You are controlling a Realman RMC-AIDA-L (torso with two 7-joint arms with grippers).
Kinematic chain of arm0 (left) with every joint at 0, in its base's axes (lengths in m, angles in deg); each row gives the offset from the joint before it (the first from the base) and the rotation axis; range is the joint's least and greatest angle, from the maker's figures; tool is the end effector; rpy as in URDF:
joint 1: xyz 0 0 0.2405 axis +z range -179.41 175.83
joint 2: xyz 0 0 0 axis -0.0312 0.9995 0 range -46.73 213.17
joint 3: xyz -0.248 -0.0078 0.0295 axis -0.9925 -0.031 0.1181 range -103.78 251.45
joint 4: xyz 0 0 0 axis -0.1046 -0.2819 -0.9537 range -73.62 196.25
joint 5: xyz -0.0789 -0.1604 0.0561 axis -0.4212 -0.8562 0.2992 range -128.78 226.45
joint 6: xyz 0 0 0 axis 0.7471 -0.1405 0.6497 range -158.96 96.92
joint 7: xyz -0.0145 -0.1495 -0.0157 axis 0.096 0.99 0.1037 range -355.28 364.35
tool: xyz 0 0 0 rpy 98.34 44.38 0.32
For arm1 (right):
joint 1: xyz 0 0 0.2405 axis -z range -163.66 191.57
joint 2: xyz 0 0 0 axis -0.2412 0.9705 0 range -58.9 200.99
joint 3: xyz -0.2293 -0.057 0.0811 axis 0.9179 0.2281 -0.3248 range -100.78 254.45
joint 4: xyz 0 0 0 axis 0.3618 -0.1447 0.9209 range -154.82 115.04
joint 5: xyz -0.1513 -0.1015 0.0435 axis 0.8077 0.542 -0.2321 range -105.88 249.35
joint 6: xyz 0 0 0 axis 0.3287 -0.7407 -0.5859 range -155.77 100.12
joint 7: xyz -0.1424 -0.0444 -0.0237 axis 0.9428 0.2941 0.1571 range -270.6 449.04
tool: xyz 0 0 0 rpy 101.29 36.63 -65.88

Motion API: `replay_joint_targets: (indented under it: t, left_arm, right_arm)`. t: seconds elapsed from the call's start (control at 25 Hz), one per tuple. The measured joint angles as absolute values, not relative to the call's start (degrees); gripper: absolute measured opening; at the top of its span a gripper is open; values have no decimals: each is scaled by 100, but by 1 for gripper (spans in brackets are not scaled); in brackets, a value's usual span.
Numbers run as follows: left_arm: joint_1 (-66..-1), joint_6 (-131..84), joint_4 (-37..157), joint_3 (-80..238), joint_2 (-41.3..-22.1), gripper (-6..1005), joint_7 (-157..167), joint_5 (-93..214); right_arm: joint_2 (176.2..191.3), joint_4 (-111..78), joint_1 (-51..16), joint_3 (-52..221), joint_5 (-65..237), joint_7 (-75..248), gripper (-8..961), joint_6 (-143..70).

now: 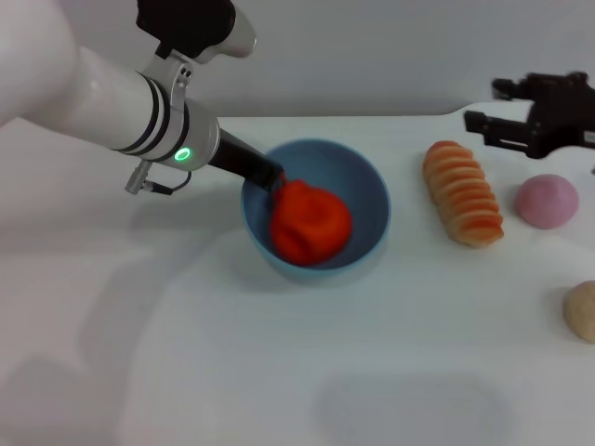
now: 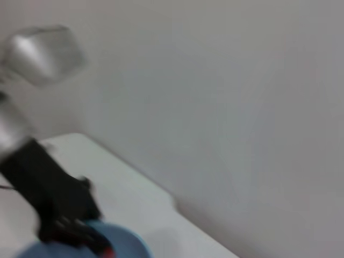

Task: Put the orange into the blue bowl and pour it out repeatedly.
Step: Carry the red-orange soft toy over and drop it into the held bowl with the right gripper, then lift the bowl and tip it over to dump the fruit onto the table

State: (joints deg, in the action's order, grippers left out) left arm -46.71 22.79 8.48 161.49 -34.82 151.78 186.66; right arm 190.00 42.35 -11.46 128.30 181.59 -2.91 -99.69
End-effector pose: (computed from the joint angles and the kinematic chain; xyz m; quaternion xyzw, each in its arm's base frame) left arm -0.1612 0.3994 -0.0555 -0.9174 -0.3018 0.0523 0.2539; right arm 0.2238 0.3594 0.0541 -0.9192 0.1764 0.1742 0.3059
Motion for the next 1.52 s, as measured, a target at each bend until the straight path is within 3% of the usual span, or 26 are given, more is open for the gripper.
replay_joint_targets:
  t: [0.4,0.84,1.52]
  left_arm:
    - [-4657,1665,115,16813,-3512,-1,15177,19343]
    - [-4513,546,-481,18216,-3549,-1,15374,20930]
    - [-3659,-1774,-1145,19574,-3563,-1,12904,21450]
  right_arm:
    - [18990,1968,-240,12731,14326,3009,763,-9199]
    - [18992,102,-74,12388,12315,4999,762,-9259]
    - [18964,-190,-121,12317,12173,5091,763,-9308]
